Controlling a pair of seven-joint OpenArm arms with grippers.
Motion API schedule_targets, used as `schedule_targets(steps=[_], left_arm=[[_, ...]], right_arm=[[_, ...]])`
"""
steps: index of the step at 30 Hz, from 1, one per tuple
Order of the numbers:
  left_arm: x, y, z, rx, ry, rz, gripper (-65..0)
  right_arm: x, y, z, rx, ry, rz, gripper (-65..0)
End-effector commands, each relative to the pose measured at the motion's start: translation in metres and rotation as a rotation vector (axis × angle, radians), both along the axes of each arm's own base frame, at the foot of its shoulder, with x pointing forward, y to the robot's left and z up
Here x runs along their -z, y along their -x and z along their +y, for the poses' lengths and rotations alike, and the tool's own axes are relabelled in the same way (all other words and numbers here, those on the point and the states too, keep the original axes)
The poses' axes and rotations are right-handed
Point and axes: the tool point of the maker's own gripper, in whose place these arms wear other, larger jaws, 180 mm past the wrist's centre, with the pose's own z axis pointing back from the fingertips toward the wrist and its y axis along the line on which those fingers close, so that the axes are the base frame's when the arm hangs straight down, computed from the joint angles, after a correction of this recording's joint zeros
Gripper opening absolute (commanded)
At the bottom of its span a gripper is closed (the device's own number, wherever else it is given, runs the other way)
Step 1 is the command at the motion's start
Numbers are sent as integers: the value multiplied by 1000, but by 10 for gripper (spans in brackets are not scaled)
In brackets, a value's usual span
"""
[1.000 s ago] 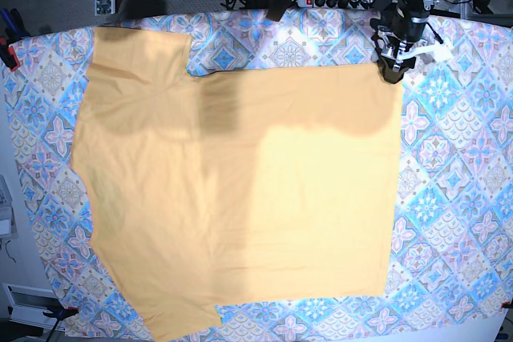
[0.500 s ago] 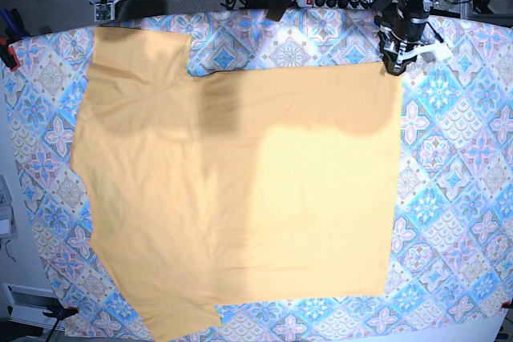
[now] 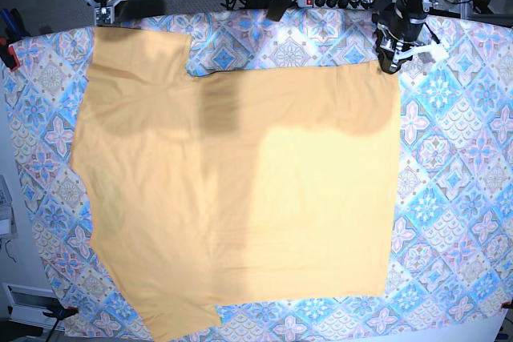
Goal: Fold the T-shirt properly
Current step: 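Move the right gripper to the other shoulder corner and grasp it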
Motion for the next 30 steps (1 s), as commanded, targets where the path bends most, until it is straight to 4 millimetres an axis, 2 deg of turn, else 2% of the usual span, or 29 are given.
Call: schedule_targets(steps=[1, 5, 10, 22, 25, 27, 30], left_arm=[[4, 7, -6, 24, 18, 33, -650], [4, 7, -6, 24, 18, 33, -650], [4, 7, -6, 24, 18, 33, -650], [4, 7, -7, 26, 18, 34, -650], [4, 7, -7, 26, 18, 34, -650], [4, 6, -7, 27, 17, 33, -650], [4, 6, -7, 27, 17, 33, -650]], right_arm=[[-7, -5, -6, -7, 20, -24, -566], [-13, -23, -20, 6, 47, -61, -542], [-19, -29, -37, 11, 102, -73, -514], [-46, -55, -30, -40, 134, -155, -506], [-52, -63, -24, 15, 54, -200, -495], [-49, -60, -20, 108, -47, -183, -457], [-49, -61, -29, 210, -151, -151, -420]])
